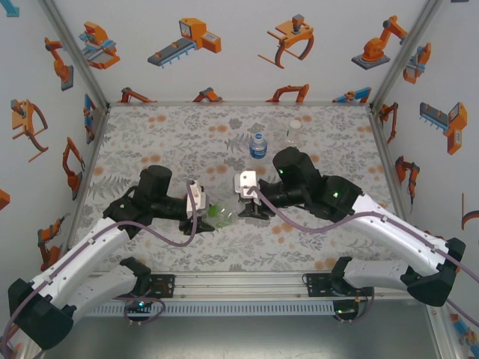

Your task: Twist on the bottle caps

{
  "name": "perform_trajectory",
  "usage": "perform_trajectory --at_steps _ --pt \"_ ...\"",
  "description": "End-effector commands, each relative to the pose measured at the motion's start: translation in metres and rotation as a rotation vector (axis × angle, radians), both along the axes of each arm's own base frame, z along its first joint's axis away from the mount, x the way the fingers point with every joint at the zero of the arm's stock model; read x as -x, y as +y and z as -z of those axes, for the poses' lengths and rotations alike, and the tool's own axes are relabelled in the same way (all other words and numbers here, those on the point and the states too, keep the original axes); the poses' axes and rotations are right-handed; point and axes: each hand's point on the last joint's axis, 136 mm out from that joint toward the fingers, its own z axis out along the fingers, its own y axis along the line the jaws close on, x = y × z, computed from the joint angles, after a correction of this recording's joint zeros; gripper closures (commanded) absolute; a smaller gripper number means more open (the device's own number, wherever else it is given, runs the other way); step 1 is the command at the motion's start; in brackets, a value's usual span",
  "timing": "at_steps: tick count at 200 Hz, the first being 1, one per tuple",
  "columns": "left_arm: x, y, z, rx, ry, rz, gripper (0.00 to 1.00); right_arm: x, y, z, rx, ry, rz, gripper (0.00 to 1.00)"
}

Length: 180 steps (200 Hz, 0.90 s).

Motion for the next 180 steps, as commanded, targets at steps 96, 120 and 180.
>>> perform_trajectory --at_steps 96,120,180 --pt "-0.006 -0.004 -0.020 0.032 0.006 -0.007 1.00 0.013 0.009 0.008 0.027 0.035 0.009 1.00" --pt "-0.009 -0.004 -0.020 0.035 0.005 -0.023 1.00 0.014 0.010 0.011 0.011 0.145 0.069 1.00" --pt "-0.012 -0.005 -0.019 0.031 0.017 -0.028 1.00 0.003 0.018 0.016 -0.001 0.458 0.287 1.00"
